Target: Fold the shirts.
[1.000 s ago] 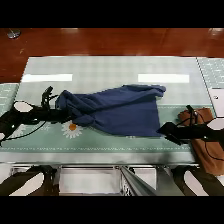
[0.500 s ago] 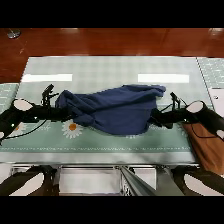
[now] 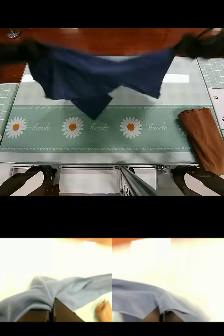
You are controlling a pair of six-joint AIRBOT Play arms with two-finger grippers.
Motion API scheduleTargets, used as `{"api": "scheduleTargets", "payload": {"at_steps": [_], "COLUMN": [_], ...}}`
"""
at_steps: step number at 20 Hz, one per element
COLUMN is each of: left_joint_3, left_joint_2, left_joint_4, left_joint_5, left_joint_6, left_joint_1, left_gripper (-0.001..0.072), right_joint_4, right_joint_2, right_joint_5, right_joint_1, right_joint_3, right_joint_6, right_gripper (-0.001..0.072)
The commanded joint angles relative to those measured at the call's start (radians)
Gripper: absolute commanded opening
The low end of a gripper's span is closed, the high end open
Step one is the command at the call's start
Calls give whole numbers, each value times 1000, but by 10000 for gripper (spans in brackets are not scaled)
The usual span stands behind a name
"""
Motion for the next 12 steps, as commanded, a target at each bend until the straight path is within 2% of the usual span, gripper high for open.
{"api": "scheduleTargets", "payload": {"at_steps": [1, 4, 9, 12], "left_joint_3": [477, 687, 634, 582], "left_joint_2": [10, 60, 276, 355], "left_joint_4": [63, 178, 242, 314], "left_joint_5": [-124, -264, -341, -350], "left_joint_6": [-73, -137, -143, -144], "left_joint_1": [42, 73, 61, -66], "left_gripper": [22, 22, 22, 22], "right_joint_4": [-109, -140, -204, -216], "right_joint_2": [103, 262, 427, 450], "right_joint_5": [110, 130, 190, 257], "right_joint_1": [-8, -8, -8, -8], "right_joint_3": [414, 465, 464, 464], "right_joint_6": [17, -2, -9, -9], "right_gripper": [27, 28, 27, 28]}}
